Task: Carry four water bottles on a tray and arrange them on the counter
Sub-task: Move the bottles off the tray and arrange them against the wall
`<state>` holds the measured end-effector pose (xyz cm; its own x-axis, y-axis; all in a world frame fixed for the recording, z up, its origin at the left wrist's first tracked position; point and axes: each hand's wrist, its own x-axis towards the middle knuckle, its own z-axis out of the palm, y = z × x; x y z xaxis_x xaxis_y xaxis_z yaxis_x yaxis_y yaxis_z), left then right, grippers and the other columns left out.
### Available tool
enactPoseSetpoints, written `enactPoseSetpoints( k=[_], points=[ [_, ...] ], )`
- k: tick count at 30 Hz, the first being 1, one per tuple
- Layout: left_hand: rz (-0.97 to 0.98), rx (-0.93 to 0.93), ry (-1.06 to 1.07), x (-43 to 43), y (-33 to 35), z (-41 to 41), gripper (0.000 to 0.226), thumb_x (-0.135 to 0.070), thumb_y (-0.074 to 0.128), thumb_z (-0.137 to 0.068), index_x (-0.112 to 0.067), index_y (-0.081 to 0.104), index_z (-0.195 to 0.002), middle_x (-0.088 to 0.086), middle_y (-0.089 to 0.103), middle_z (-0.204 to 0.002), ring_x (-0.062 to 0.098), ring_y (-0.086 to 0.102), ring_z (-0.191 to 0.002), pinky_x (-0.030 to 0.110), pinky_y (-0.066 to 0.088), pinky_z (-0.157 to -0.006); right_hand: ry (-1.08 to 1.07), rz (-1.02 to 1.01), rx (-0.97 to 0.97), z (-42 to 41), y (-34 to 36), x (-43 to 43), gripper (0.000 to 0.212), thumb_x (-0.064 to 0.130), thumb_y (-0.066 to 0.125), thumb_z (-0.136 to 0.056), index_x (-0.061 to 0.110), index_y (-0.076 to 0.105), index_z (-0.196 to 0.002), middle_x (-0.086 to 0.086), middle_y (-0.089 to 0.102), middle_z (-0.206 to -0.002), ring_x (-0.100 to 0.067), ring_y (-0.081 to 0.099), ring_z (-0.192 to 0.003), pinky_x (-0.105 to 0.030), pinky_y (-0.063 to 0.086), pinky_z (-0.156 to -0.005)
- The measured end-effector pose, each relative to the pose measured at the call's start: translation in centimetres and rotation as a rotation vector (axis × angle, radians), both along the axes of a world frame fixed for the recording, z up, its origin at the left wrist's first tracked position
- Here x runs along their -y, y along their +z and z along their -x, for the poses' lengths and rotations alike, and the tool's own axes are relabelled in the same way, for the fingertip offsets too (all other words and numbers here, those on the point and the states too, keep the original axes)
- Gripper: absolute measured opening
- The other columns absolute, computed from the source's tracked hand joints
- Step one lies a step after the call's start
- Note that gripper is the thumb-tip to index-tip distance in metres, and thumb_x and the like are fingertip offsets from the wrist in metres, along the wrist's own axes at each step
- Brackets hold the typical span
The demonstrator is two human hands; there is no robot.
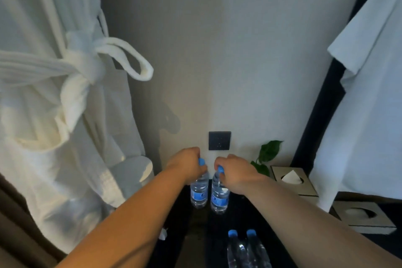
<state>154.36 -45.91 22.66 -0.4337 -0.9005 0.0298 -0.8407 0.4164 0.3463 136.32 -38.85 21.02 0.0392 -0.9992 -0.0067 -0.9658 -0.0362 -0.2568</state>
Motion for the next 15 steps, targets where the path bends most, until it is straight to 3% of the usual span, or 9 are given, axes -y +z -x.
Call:
enactPoseSetpoints(
  k=[3,7,12,15],
  points=[
    [0.032,0.039,0.008,1.7,0.3,1.7,0.026,-0.048,0.063,-0.081,-0.027,0.051,-0.089,-0.006,0.054,-0.083,0.013,0.052,-0.070,0.029,0.033,-0.050,-0.028,-0.022,0.033,1.3,-0.5,1.7,0.024,0.024,0.059,-0.095,0.034,0.059,-0.117,-0.001,0.051,-0.104,-0.022,0.056,-0.093,-0.036,0.053,-0.079],
    [0.009,0.064,0.005,3.9,-0.7,3.8,0.030,-0.046,0.064,-0.084,-0.022,0.055,-0.100,-0.003,0.053,-0.090,0.018,0.054,-0.076,0.031,0.039,-0.060,-0.023,-0.004,0.065,3.3,-1.6,3.9,0.023,0.023,0.060,-0.096,0.033,0.061,-0.116,0.001,0.048,-0.102,-0.021,0.054,-0.092,-0.031,0.047,-0.075],
    [-0.045,0.019,0.016,5.9,-2.5,5.7,0.025,-0.041,0.065,-0.086,-0.027,0.044,-0.083,-0.007,0.048,-0.080,0.014,0.049,-0.068,0.027,0.032,-0.052,-0.017,-0.004,0.072,4.9,-2.9,6.7,0.027,0.020,0.062,-0.094,0.033,0.062,-0.118,0.002,0.043,-0.100,-0.018,0.053,-0.085,-0.026,0.041,-0.069],
    [-0.079,0.013,0.024,7.1,-4.3,6.6,0.022,-0.037,0.066,-0.087,-0.021,0.052,-0.092,0.002,0.061,-0.092,0.018,0.055,-0.074,0.027,0.038,-0.059,-0.007,-0.011,0.059,5.4,-4.3,7.9,0.028,0.018,0.063,-0.094,0.030,0.065,-0.119,0.001,0.042,-0.102,-0.022,0.058,-0.091,-0.027,0.046,-0.075]
  ],
)
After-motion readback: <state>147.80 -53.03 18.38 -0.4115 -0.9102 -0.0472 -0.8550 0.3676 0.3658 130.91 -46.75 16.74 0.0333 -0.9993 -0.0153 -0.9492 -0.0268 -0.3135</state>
